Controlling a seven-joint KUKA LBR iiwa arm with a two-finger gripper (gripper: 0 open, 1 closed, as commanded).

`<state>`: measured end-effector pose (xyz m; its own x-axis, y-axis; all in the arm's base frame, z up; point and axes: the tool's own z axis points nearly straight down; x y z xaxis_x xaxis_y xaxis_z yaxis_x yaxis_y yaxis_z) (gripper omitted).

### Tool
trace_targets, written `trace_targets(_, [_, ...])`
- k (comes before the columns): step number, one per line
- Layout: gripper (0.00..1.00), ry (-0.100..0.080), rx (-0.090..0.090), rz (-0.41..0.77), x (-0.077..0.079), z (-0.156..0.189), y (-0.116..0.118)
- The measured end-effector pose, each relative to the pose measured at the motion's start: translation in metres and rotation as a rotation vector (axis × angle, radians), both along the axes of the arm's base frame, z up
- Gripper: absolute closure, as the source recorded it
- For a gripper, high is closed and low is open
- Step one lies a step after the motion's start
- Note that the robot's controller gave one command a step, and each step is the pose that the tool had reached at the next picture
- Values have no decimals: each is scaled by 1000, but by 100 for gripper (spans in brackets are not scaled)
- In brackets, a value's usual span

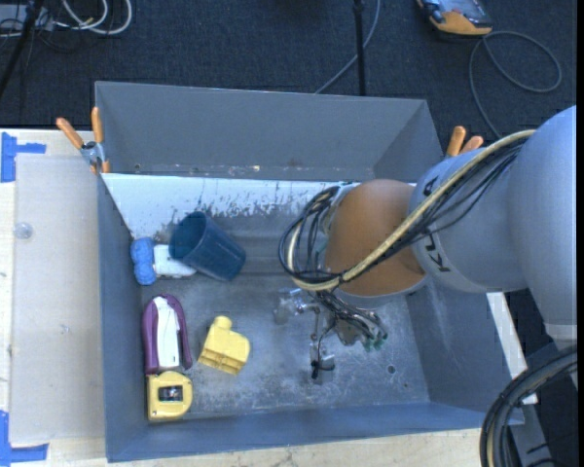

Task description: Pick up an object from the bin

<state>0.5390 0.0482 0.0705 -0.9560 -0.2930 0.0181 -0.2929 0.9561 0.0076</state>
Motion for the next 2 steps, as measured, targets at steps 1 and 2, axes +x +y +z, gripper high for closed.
trace_targets(1, [0,-17,3,143,10,2,16])
trace_targets(2, [0,-2,5,197,28,0,35])
